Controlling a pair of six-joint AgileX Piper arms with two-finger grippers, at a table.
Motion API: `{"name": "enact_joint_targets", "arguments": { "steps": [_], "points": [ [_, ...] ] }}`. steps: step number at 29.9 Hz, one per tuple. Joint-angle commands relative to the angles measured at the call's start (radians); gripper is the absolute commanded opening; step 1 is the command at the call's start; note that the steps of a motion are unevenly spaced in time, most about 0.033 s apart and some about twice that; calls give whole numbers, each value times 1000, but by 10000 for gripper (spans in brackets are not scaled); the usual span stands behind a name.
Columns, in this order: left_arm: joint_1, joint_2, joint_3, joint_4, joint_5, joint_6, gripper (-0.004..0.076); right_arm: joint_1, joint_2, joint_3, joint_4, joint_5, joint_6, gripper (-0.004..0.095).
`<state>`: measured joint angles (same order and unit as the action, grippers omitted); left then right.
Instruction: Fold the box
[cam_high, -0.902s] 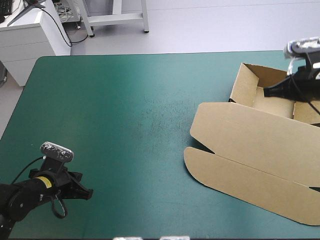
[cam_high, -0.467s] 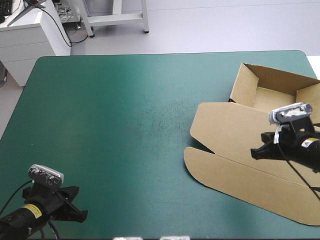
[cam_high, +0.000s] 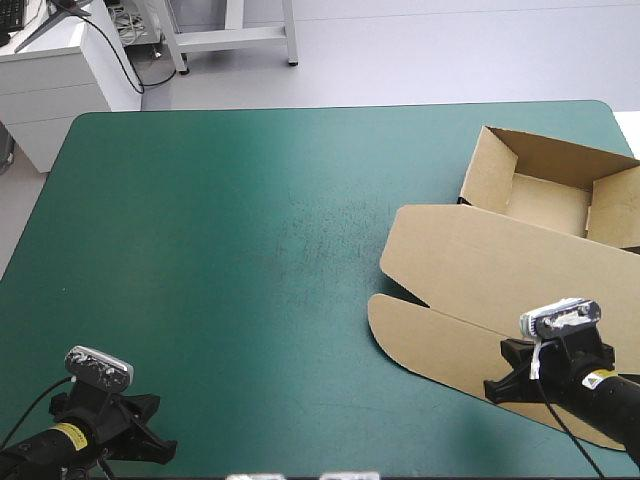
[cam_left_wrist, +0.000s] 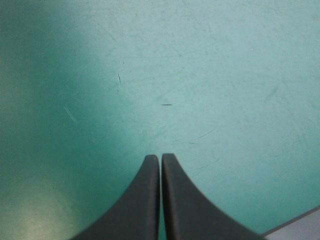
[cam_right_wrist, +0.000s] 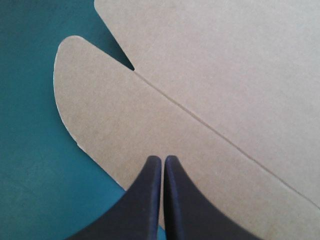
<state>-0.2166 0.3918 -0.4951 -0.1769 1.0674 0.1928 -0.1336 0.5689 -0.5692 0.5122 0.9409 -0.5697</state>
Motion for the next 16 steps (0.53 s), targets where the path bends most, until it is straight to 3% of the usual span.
{"name": "enact_joint_targets", "arguments": {
  "steps": [1,16],
  "points": [
    [-2,10,-25,-18,-44,1,-8,2,-58,13,37,-3,-12,0],
    [-2,10,-25,-56,-13,-5,-8,10,-127,71,38,-31,14,0]
  ]
}}
